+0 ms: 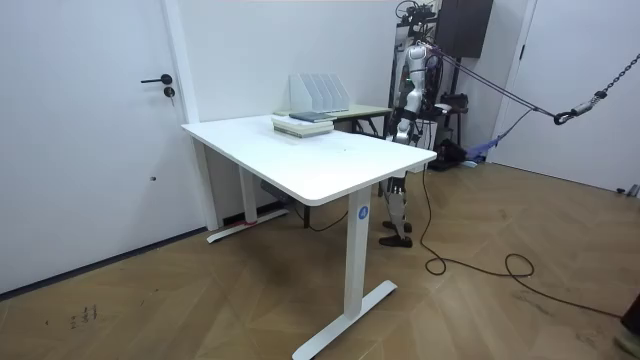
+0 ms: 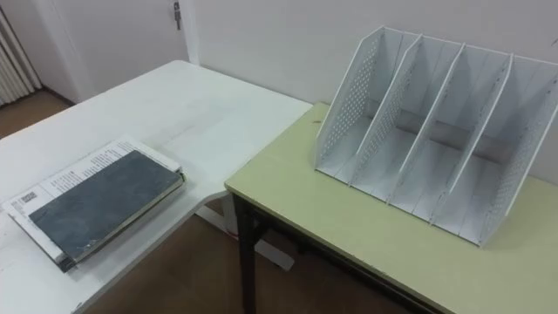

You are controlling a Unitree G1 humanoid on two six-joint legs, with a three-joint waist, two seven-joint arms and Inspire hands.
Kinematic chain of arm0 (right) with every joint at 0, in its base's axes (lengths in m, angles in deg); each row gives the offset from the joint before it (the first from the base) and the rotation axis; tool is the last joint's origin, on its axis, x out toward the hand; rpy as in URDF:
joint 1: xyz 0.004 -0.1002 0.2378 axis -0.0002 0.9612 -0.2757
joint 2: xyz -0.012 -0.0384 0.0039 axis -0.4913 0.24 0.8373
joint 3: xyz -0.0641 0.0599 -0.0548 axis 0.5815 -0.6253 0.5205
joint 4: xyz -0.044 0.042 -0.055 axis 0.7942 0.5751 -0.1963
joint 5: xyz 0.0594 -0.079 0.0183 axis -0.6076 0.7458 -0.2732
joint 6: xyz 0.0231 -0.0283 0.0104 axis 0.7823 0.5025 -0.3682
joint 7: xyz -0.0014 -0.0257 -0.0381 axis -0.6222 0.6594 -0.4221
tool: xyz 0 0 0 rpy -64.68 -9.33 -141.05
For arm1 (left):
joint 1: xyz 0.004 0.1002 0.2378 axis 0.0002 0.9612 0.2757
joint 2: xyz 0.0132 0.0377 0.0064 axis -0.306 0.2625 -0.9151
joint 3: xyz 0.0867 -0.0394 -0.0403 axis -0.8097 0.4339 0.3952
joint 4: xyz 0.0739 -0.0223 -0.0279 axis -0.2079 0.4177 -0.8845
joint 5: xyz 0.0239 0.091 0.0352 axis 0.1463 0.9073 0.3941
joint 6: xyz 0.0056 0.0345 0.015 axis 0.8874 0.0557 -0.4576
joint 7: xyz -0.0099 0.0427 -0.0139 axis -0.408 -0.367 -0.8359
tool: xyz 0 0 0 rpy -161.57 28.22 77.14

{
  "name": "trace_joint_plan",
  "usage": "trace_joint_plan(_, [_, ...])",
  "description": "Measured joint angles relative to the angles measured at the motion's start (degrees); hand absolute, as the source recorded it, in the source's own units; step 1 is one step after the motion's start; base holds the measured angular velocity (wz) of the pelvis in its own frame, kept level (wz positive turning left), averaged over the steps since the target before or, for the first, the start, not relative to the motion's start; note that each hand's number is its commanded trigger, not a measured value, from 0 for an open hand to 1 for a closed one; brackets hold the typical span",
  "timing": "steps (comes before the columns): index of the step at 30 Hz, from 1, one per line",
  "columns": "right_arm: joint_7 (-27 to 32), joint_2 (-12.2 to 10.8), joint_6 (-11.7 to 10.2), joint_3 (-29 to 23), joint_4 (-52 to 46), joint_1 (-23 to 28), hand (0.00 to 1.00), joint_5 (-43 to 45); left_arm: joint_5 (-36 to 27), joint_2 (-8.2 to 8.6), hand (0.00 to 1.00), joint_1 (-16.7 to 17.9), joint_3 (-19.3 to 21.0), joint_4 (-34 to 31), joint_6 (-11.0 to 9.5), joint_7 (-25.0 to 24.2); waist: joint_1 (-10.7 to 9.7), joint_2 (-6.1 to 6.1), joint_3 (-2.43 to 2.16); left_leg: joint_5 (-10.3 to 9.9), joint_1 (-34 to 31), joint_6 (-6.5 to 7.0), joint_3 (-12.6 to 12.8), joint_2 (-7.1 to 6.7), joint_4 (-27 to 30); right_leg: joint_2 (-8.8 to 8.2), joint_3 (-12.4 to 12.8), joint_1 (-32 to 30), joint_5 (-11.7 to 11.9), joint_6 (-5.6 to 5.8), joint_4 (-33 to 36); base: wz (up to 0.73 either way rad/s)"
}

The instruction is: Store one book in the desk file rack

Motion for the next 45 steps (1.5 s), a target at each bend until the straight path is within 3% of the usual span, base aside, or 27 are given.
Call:
trace_joint_plan(18, [-0.3, 0.0, -0.9, 0.1, 0.1, 0.1, 0.00, -0.5, 0.2, -0.15, 0.00, 0.0, 0.0, -0.1, -1.1, -0.1, 0.0, -0.33, 0.09, 0.0, 0.0, 0.00, 0.0, -0.04, -0.2, -0.05, 0.0, -0.1, -0.2, 0.03, 0.0, 0.00])
trace_joint_plan(26, [0.3, 0.0, -1.2, 0.7, 0.5, 0.2, 0.00, -0.4, 9.3, -0.26, 0.00, -1.0, -1.5, -0.7, -1.1, 1.0, -0.3, -0.92, -0.05, 0.0, -0.6, -0.01, 0.0, -0.03, -0.2, 0.00, -0.1, -0.6, -0.2, 0.02, 0.1, 0.00])
trace_joint_plan(32, [0.1, 0.0, -1.5, 1.4, 0.3, -0.1, 0.00, 0.5, 20.7, -0.60, 0.00, -1.3, -4.4, -11.1, -1.2, 2.5, -1.8, -1.99, 0.26, 0.0, -0.7, -0.01, -0.3, -0.05, -0.2, 0.09, 0.0, -0.5, -0.2, 0.02, -0.1, 0.02])
trace_joint_plan(36, [-0.5, 0.0, -2.0, 2.0, 0.2, -1.1, 0.00, 1.9, 25.6, -1.00, 0.00, -3.7, -10.2, -14.9, -2.6, 5.1, -3.9, -1.89, 0.14, 0.0, -1.6, 0.01, -0.1, -0.08, -0.6, 0.24, 0.0, -1.2, -0.1, 0.04, 0.2, 0.00])
trace_joint_plan(38, [-0.8, 0.1, -2.3, 3.7, -0.5, -1.4, 0.00, 2.3, 28.9, -1.35, 0.00, -3.8, -13.1, -19.9, -2.8, 5.1, -4.5, -1.66, 0.13, 0.0, -2.0, 0.03, 0.1, -0.05, -0.5, 0.29, 0.1, -1.5, 0.0, 0.03, 0.2, 0.00])
trace_joint_plan(39, [-0.9, 0.2, -2.7, 4.3, -0.9, -1.3, 0.00, 2.5, 30.5, -1.50, 0.00, -3.8, -14.8, -23.7, -3.3, 5.1, -4.7, -1.77, 0.36, 0.1, -2.1, 0.03, 0.1, -0.05, -0.5, 0.39, 0.1, -1.6, 0.0, 0.03, 0.2, 0.00])
trace_joint_plan(42, [-0.9, 0.2, -3.9, 4.4, -0.9, -1.7, 0.00, 2.5, 33.5, -1.74, 0.00, -3.9, -18.5, -33.2, -5.0, 5.1, -5.4, -1.51, 0.25, 0.1, -1.6, 0.02, 0.1, -0.06, -1.0, 0.39, 0.4, -1.6, 0.0, 0.04, 0.1, -0.04])
trace_joint_plan(45, [-0.4, 0.2, -4.9, 4.6, -0.9, -2.3, 0.00, 2.3, 34.6, -1.71, 0.00, -4.8, -21.4, -38.1, -6.6, 5.8, -6.4, -1.47, 0.32, 0.1, -1.4, 0.01, 0.3, -0.06, -1.1, 0.36, 1.0, -1.7, 0.0, 0.04, 0.1, -0.07])
